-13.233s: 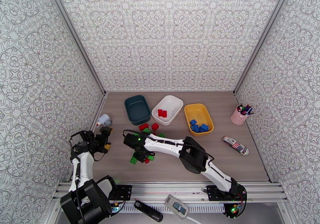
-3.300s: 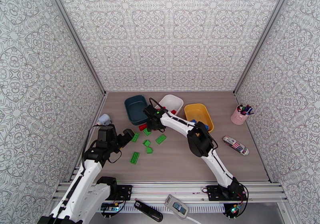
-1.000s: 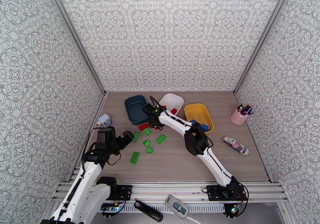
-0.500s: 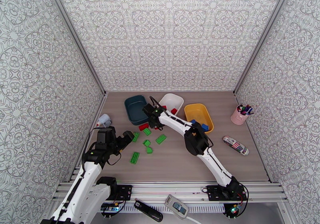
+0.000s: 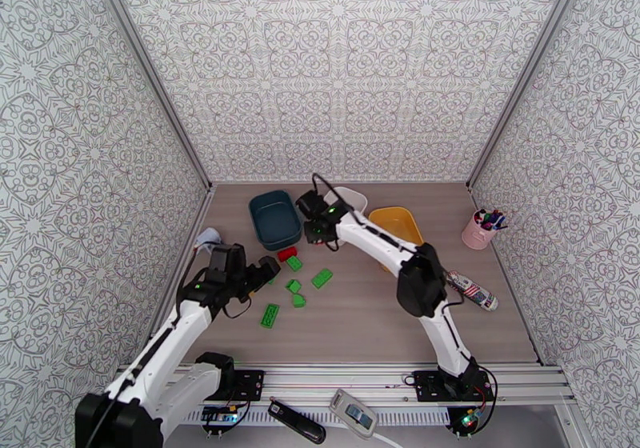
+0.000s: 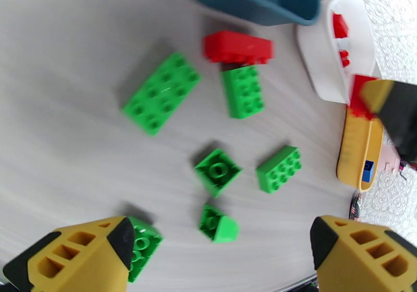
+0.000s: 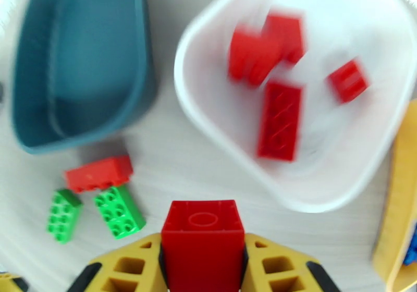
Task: Sort the legos into containers by color
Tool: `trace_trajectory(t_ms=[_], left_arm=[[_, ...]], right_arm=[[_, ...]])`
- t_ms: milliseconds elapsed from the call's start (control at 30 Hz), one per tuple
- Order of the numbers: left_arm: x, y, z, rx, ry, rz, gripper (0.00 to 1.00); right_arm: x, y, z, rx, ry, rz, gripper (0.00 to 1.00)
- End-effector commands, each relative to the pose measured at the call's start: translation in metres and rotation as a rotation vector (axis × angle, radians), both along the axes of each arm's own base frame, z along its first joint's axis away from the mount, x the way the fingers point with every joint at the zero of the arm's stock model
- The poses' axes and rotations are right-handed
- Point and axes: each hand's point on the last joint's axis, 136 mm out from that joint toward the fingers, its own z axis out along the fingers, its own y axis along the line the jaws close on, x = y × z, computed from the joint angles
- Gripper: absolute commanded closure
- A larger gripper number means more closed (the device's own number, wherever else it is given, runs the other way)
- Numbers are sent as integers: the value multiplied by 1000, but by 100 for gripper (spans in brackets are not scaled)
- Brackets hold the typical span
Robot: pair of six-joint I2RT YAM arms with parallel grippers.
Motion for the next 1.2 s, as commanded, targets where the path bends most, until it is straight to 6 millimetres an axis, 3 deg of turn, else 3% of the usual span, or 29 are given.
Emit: trace_trajectory(t_ms=[0, 167, 267, 400, 567, 767, 1167], left_arm=[[22, -8, 21, 59, -81, -29, 5], [31, -18, 26, 106, -83, -60, 6], [33, -20, 27, 127, -78, -69, 6], [30, -16, 25, 155, -68, -65, 6], [28, -10, 21, 189, -55, -55, 6], [25, 2, 16, 209, -43, -24, 6], [6, 48, 10, 119, -32, 103, 2]], right_arm=[[24, -37, 9, -17, -23, -61, 70], [50, -59, 9, -15, 0, -99, 66], [60, -63, 4, -23, 19, -100, 55], [60, -62, 7, -25, 18, -92, 41], [48, -56, 10, 21, 21, -64, 36], [17, -24, 4, 50, 20, 24, 28], [-32, 71, -27, 42, 31, 245, 12]])
